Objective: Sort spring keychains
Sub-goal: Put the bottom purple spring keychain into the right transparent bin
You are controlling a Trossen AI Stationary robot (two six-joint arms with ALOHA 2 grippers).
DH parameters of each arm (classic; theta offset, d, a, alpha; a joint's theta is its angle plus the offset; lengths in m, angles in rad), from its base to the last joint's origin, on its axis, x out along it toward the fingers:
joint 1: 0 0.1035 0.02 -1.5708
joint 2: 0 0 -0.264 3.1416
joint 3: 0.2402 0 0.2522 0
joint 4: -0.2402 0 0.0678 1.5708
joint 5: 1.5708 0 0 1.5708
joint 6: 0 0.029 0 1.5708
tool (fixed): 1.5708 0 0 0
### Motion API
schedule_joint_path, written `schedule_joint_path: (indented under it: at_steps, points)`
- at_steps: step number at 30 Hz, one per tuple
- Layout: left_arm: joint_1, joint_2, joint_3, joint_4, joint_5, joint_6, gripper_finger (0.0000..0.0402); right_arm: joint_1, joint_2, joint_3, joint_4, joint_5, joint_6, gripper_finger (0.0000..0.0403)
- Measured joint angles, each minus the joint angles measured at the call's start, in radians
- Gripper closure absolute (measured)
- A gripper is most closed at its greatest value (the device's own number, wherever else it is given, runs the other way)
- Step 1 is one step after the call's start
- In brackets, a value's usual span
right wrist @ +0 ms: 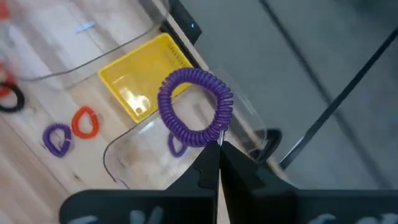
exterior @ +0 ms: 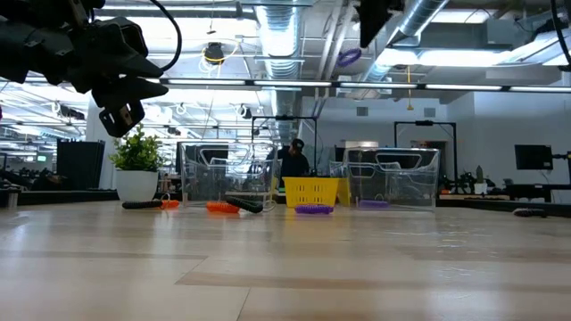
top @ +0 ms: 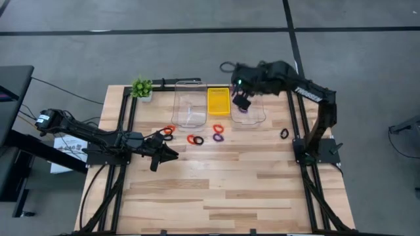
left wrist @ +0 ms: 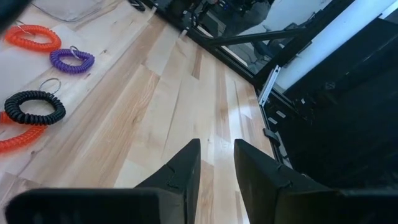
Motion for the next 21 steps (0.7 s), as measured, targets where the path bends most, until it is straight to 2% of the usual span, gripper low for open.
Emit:
schedule_joint_path:
  at_steps: [5, 9, 16, 21]
  points:
    - [0.000, 0.000, 0.000, 0.000, 0.000, -0.004, 0.0307, -0.130, 0.004, -0.001, 0.000, -0.120, 0.045, 0.0403]
    - [0.000, 0.000, 0.000, 0.000, 0.000, -0.006, 0.0307, -0.220, 0.023, -0.045, 0.001, -0.166, 0.018, 0.0403]
    - [0.000, 0.000, 0.000, 0.000, 0.000, -0.020, 0.0307, -0.335, 0.022, -0.297, 0.032, -0.294, -0.039, 0.0403]
    - [0.000, 0.000, 0.000, 0.000, 0.000, -0.027, 0.0307, -0.328, 0.023, -0.498, 0.221, -0.394, -0.074, 0.0403]
